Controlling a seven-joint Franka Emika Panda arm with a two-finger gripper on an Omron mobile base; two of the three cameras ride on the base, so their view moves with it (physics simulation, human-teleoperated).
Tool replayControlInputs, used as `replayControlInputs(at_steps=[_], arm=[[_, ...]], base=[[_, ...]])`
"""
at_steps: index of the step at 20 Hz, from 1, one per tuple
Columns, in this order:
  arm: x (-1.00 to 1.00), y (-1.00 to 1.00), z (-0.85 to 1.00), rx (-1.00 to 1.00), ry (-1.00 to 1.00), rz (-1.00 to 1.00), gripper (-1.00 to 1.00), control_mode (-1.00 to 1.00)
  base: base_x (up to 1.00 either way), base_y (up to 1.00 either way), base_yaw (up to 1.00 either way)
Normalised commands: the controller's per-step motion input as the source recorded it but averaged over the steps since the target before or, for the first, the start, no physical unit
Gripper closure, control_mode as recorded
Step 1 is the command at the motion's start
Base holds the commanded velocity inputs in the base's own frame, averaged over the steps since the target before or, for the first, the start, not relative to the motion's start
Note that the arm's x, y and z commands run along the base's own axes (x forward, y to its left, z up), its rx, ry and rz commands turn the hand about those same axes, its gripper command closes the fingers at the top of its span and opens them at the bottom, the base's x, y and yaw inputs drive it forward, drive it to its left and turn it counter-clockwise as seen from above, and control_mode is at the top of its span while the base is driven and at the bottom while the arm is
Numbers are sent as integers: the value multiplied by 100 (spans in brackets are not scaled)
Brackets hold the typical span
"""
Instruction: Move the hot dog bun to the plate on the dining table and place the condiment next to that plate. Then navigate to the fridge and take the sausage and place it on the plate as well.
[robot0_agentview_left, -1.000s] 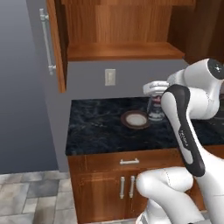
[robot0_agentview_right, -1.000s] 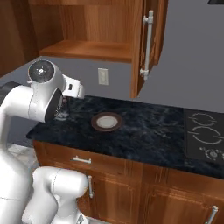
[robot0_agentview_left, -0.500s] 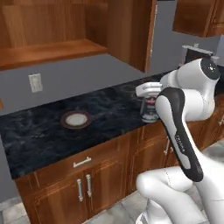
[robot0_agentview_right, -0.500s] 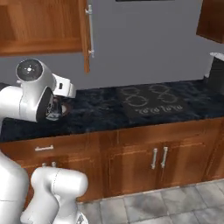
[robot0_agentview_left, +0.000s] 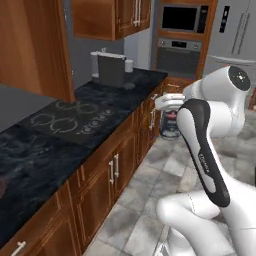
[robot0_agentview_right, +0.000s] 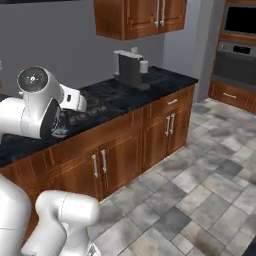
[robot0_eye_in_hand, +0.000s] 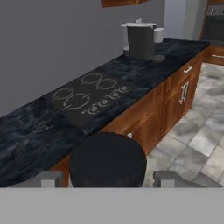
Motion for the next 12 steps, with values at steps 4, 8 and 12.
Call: replayControlInputs(at_steps=[4, 8, 12], arm=[[0, 0, 0, 0, 0, 0, 100, 100], [0, 0, 0, 0, 0, 0, 100, 100], [0, 0, 0, 0, 0, 0, 100, 100]], base=[[26, -81, -77], [85, -36, -62], [100, 13, -49]])
